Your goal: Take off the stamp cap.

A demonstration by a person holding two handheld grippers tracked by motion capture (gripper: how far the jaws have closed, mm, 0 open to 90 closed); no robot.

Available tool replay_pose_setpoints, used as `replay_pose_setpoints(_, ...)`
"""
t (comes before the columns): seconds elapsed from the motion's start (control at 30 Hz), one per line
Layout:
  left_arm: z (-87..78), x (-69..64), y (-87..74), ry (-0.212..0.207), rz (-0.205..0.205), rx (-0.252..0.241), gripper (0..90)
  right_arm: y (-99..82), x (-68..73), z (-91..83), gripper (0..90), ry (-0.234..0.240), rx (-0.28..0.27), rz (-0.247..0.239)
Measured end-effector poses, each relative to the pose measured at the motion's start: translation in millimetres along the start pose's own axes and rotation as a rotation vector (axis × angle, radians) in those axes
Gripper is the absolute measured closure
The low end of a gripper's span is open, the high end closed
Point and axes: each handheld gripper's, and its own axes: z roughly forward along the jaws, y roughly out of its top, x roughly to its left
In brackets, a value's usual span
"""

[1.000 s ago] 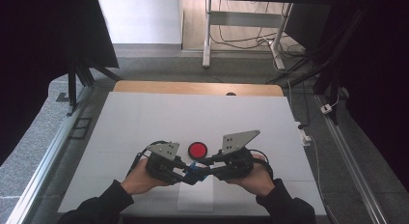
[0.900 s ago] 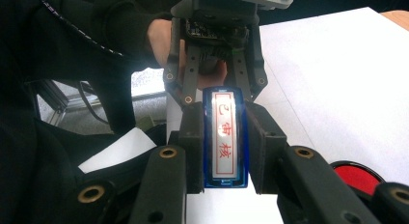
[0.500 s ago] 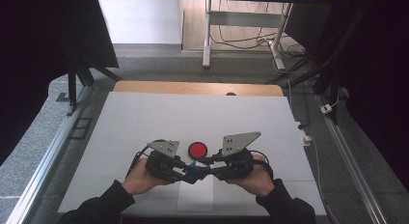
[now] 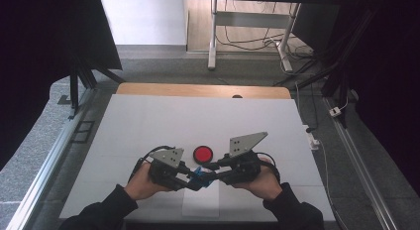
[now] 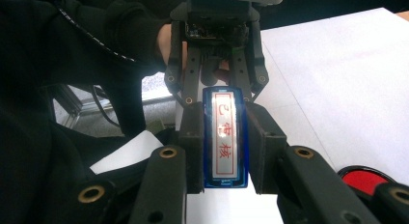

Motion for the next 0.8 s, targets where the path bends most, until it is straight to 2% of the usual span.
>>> replay_pose_setpoints(0.03, 0.0, 1.2, -0.1, -0.003, -0.022, 0.001, 69.2, 0.0, 0.3, 0.1, 71.2, -0.006, 0.000, -0.005)
replay_pose_setpoints(0.07, 0.0, 1.2, -0.1, -0.003, -0.022, 0.001, 69.2, 0.0, 0.3, 0.1, 71.2, -0.006, 0.000, -0.005)
replay_pose_setpoints(0.1, 0.1, 2.2, -0.5, -0.003, -0.034, 0.003, 69.2, 1.4, 4.0, 1.1, 71.2, -0.042, 0.015, -0.042)
replay_pose_setpoints(0.17, 0.5, 2.6, -1.0, 0.002, -0.040, 0.007, 69.2, 2.2, 5.5, 1.7, 71.2, -0.049, 0.021, -0.053)
replay_pose_setpoints(0.2, 0.4, 2.8, -1.1, 0.002, -0.043, 0.007, 69.2, 4.0, 9.7, 2.6, 71.2, -0.075, 0.032, -0.088)
replay_pose_setpoints(0.23, 0.4, 2.1, -1.0, 0.007, -0.035, 0.008, 69.2, 4.4, 10.4, 2.8, 71.2, -0.076, 0.033, -0.092)
replay_pose_setpoints(0.3, 0.1, 0.4, -0.4, 0.014, -0.013, 0.012, 69.2, 4.7, 10.1, 2.6, 71.2, -0.070, 0.035, -0.087)
replay_pose_setpoints(0.37, -0.1, -2.9, 0.1, 0.025, 0.030, 0.014, 69.2, 3.1, 6.4, 1.6, 71.2, -0.035, 0.020, -0.047)
replay_pose_setpoints(0.5, -0.3, -3.2, -0.2, 0.021, 0.038, 0.014, 69.3, 1.1, 2.3, 1.8, 71.2, -0.006, 0.006, -0.016)
replay_pose_setpoints(0.57, -0.5, -1.3, -0.4, 0.017, 0.004, 0.016, 69.3, 1.6, 4.6, 1.8, 71.2, -0.031, 0.014, -0.046)
replay_pose_setpoints(0.63, -1.0, 0.1, -1.2, 0.012, -0.012, 0.014, 69.3, 2.6, 7.2, 1.6, 71.2, -0.049, 0.015, -0.067)
replay_pose_setpoints(0.73, -2.5, 2.2, -3.5, 0.007, -0.050, -0.004, 69.3, 3.4, 8.4, -0.4, 71.3, -0.066, 0.004, -0.080)
replay_pose_setpoints(0.8, -3.3, 2.6, -4.3, 0.011, -0.055, -0.007, 69.3, 3.5, 7.5, -2.7, 71.2, -0.057, -0.013, -0.070)
